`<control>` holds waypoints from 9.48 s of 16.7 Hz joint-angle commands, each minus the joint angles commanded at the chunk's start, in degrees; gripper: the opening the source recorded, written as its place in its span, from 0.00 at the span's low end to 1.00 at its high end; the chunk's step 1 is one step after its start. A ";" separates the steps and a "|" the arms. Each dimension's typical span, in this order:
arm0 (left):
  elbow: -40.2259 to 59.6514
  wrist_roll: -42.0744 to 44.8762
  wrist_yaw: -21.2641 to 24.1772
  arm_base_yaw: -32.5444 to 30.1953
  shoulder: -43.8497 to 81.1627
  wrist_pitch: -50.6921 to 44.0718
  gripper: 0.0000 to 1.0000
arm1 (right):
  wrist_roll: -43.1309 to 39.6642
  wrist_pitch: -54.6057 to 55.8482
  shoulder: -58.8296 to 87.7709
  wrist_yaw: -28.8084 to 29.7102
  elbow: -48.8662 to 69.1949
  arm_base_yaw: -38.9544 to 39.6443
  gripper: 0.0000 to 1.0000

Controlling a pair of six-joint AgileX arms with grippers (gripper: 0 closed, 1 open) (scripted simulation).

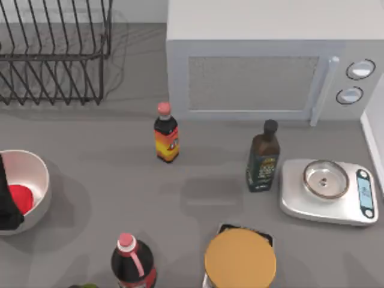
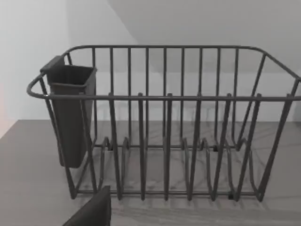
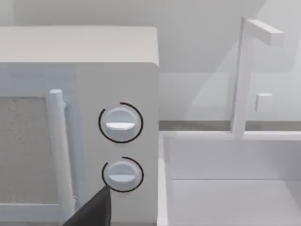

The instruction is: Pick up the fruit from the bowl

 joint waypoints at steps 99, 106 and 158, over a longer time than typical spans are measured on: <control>64.82 1.49 0.09 -0.36 102.72 -50.06 0.00 | 0.00 0.00 0.00 0.00 0.00 0.00 1.00; 94.85 1.11 0.07 -0.72 101.28 -83.04 0.00 | 0.00 0.00 0.00 0.00 0.00 0.00 1.00; 94.22 -28.52 0.14 -30.16 122.68 -61.54 0.23 | 0.00 0.00 0.00 0.00 0.00 0.00 1.00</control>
